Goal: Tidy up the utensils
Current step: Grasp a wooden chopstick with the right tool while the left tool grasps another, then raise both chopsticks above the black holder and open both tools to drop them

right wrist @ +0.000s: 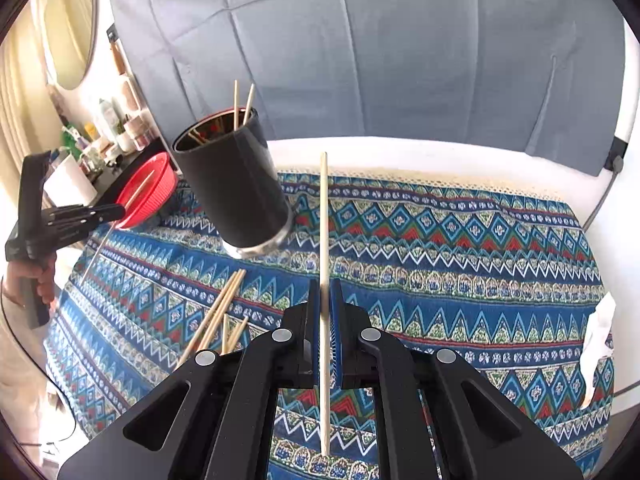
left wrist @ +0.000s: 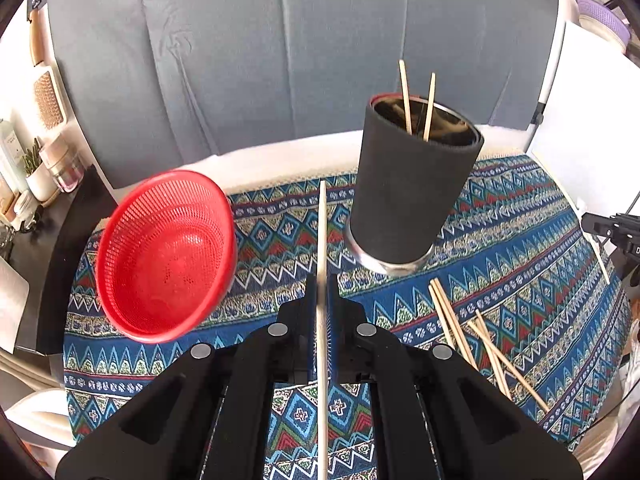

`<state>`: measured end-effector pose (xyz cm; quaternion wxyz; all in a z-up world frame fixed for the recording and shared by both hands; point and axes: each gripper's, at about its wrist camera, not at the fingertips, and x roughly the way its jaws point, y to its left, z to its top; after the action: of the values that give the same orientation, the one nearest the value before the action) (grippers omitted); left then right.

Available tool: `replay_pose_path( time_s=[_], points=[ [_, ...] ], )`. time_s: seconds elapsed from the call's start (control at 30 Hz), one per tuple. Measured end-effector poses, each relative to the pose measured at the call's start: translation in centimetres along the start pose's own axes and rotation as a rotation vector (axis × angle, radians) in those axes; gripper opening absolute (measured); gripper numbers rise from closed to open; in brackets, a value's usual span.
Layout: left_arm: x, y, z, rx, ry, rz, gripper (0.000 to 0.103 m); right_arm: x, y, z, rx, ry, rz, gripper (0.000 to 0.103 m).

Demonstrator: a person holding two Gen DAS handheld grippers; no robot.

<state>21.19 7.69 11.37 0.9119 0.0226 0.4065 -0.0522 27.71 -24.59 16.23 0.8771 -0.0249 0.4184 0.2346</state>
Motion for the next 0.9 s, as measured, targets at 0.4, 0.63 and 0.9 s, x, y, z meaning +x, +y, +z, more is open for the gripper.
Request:
replay_pose_path(
  time_s=[0.4,0.63,0.9],
  points=[
    [-4.0,-1.3,6.1,0.037,-0.089,0.011,0.005,-2.2,2.3,6.2,-0.039,-0.084,0.065,0.005],
    [-4.3,-1.6,9.2,0.036,-0.140,-0.006,0.005,-1.8,3.6,9.8,-0.065,-0.105,0.102,0.005],
    [-2.9,-1.5,12.8,0.038,-0.180,-0.033,0.005,0.3,4.2,13.8,-0.079,-0.116,0.147,0.005]
  ],
)
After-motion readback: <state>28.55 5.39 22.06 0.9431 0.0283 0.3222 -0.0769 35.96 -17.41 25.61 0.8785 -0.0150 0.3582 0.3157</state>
